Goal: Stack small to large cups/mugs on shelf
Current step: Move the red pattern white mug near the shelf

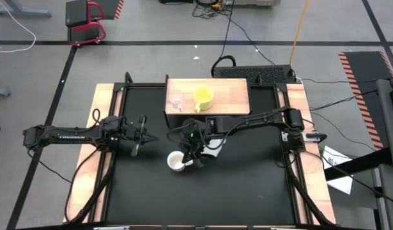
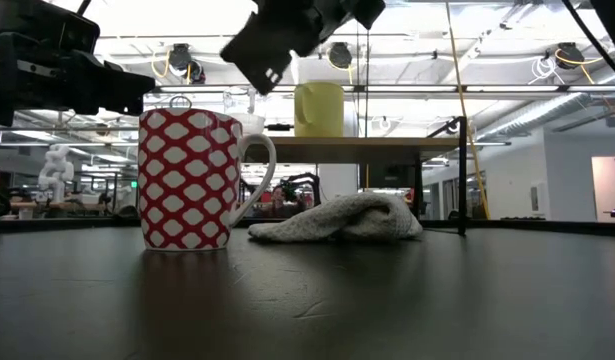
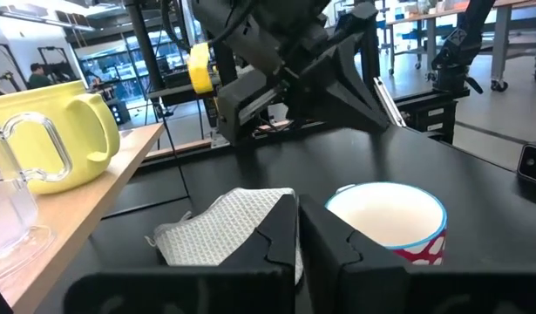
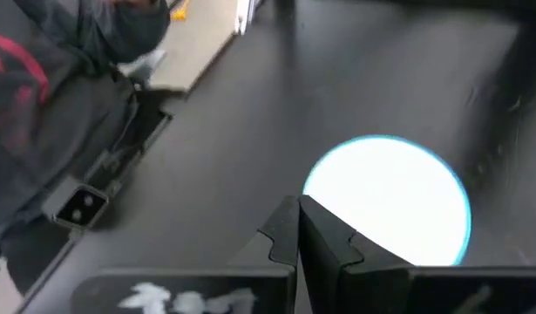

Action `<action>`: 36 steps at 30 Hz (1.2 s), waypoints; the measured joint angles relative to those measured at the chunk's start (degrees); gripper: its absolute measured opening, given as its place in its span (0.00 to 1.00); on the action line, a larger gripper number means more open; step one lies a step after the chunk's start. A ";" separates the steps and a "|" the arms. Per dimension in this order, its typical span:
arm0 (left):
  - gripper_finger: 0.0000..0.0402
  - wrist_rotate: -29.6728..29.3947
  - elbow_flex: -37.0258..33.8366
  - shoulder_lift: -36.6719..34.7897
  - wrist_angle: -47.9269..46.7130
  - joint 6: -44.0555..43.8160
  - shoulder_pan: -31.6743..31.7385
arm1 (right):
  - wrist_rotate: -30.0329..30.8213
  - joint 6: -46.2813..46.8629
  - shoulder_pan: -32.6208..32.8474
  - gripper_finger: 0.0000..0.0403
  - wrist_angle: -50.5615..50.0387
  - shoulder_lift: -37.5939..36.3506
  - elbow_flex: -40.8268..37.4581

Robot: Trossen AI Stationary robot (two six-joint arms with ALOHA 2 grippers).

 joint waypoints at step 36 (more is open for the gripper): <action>0.08 0.00 0.00 0.00 -1.28 -1.70 0.00 | 3.28 -10.72 3.56 0.35 5.13 3.98 -0.10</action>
